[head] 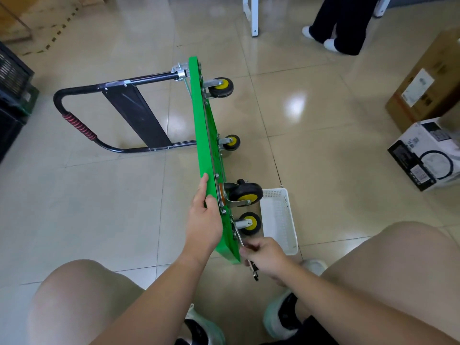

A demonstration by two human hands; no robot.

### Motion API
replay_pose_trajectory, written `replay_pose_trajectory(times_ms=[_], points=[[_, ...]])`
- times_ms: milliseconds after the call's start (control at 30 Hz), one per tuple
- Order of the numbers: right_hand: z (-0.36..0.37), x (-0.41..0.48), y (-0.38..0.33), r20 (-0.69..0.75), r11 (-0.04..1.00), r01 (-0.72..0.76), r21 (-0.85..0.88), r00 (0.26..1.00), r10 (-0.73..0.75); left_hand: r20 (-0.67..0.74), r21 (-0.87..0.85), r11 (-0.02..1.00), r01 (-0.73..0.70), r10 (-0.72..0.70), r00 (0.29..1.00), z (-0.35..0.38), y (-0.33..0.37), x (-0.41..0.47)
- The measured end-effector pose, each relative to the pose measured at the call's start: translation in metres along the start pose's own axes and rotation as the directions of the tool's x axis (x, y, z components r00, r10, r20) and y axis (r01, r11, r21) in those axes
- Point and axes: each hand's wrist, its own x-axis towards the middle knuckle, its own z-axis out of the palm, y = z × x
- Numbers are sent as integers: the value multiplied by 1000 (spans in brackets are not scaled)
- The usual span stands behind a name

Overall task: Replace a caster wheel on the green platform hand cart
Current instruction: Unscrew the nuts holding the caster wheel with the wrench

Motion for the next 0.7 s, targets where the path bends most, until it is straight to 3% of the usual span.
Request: replay_pose_trajectory(times_ms=[267,700], points=[[15,-25,-31,19,987,-10,161,1000,7,5,22,1000,-19,19,1000,-1,7,-4],[14,-11,-36,4,985,6,175,1000,-7,-3,-15,999,-35,35,999,-1,9,-5]])
